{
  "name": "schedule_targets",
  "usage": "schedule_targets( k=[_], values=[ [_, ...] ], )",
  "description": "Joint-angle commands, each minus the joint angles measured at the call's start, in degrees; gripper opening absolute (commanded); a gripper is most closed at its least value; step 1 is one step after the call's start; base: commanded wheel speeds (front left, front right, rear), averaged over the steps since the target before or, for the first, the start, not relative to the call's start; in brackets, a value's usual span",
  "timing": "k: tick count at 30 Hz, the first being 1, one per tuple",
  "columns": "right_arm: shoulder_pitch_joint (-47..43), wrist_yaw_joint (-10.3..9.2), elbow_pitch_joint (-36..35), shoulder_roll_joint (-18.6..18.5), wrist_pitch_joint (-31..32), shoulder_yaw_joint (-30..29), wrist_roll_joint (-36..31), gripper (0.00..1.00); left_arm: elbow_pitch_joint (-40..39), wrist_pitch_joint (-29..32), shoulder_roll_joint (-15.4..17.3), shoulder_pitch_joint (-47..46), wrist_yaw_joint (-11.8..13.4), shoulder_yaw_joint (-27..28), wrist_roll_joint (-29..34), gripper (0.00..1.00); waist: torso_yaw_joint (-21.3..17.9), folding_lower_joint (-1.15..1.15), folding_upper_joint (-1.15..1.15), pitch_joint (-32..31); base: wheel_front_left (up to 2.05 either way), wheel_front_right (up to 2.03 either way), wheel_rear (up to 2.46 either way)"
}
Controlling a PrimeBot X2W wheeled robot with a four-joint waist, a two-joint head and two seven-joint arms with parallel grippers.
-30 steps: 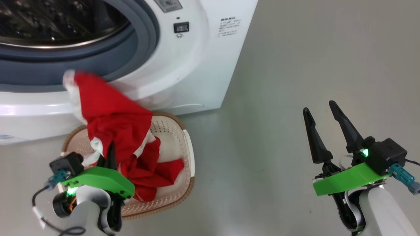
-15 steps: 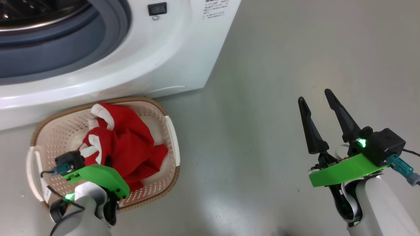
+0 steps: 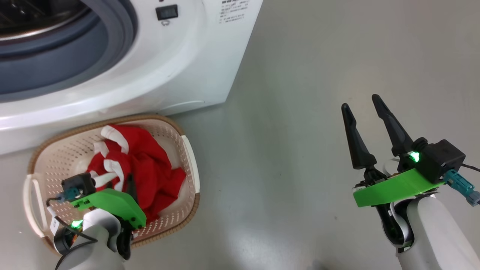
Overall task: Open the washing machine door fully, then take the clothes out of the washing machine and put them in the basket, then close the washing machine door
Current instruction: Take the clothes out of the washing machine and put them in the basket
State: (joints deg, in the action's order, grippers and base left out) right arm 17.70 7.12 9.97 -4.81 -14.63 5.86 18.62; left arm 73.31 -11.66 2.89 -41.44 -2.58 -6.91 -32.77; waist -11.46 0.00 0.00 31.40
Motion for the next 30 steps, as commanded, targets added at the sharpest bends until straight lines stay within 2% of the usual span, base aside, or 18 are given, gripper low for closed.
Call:
schedule_targets(
  k=[1, 8, 17, 24, 30],
  values=[
    [-1.0, 0.36, -1.1, 0.0, -0.4, 0.6, 0.3, 1.00, -0.2, -0.8, 1.9, 0.8, -0.3, 1.1, 0.3, 1.00, 0.6, 0.00, 0.00, -1.6, 0.00, 0.00, 0.00],
    [-2.8, 0.36, 0.0, 0.0, -0.4, -0.9, -1.0, 1.00, -4.5, -3.3, 2.0, 4.5, -2.2, -0.2, 2.4, 1.00, 2.9, 0.00, 0.00, -8.0, 0.00, 0.00, 0.00],
    [-5.9, 0.36, 1.2, 0.3, -0.4, -3.0, -4.2, 1.00, -22.9, -3.3, 1.8, 15.4, -1.2, 2.2, 8.5, 1.00, 5.4, 0.00, 0.00, -16.0, 0.00, 0.00, 0.00],
    [-8.7, 0.36, 1.5, 0.4, -0.4, -4.4, -4.8, 1.00, -39.2, -3.3, 0.6, 23.8, -2.5, 5.6, 12.6, 1.00, 6.9, 0.00, 0.00, -22.0, 0.00, 0.00, 0.00],
    [-10.5, 0.36, 1.9, 0.6, -0.4, -4.6, -5.3, 1.00, -47.8, -3.3, 0.1, 28.7, -3.5, 7.1, 13.7, 1.00, 7.4, 0.00, 0.00, -26.3, 0.00, 0.00, 0.00]
  ],
)
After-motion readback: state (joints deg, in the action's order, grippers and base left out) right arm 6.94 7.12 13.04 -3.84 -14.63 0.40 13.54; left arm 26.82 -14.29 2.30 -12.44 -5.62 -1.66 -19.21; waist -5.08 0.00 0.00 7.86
